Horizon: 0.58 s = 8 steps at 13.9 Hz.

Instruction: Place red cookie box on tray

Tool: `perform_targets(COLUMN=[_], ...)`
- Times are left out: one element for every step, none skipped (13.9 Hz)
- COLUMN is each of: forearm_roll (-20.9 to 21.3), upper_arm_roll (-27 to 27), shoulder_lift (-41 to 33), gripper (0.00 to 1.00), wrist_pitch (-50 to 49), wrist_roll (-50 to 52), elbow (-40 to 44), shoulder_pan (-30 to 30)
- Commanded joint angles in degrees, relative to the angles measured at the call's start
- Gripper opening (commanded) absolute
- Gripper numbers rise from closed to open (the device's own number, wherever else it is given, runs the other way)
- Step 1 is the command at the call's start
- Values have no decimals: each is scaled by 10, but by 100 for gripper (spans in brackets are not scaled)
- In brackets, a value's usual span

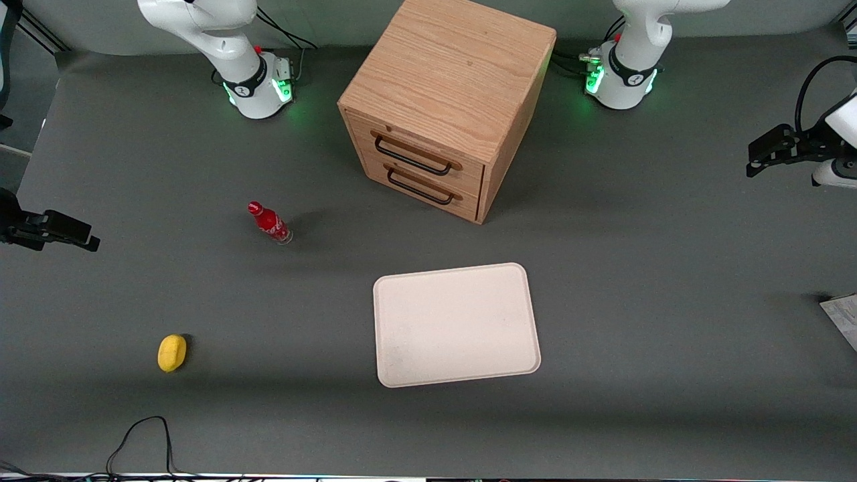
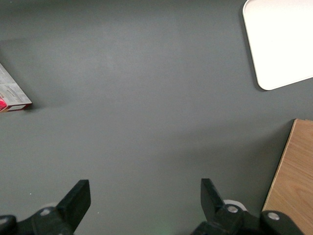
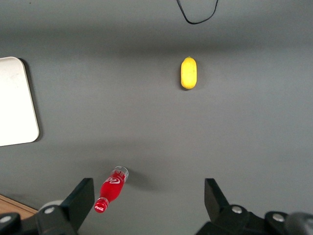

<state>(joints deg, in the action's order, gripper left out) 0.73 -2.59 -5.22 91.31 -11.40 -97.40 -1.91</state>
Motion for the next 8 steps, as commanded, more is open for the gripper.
perform_targets(forearm_roll=[2, 2, 3, 10, 16, 23, 29, 28], upper_arm_roll=[-6, -7, -7, -7, -8, -10, -31, -46], shoulder_lift=[-12, -12, -11, -10, -3, 9, 13, 23], gripper=[100, 100, 100, 100, 100, 100, 100, 99], wrist_pitch=[-7, -7, -6, 1, 11, 26, 36, 44], wrist_roll=[1, 1, 2, 4, 3, 1, 1, 1], elbow=[-7, -7, -8, -8, -10, -10, -12, -11], shoulder_pan=[-6, -4, -3, -3, -1, 2, 2, 2])
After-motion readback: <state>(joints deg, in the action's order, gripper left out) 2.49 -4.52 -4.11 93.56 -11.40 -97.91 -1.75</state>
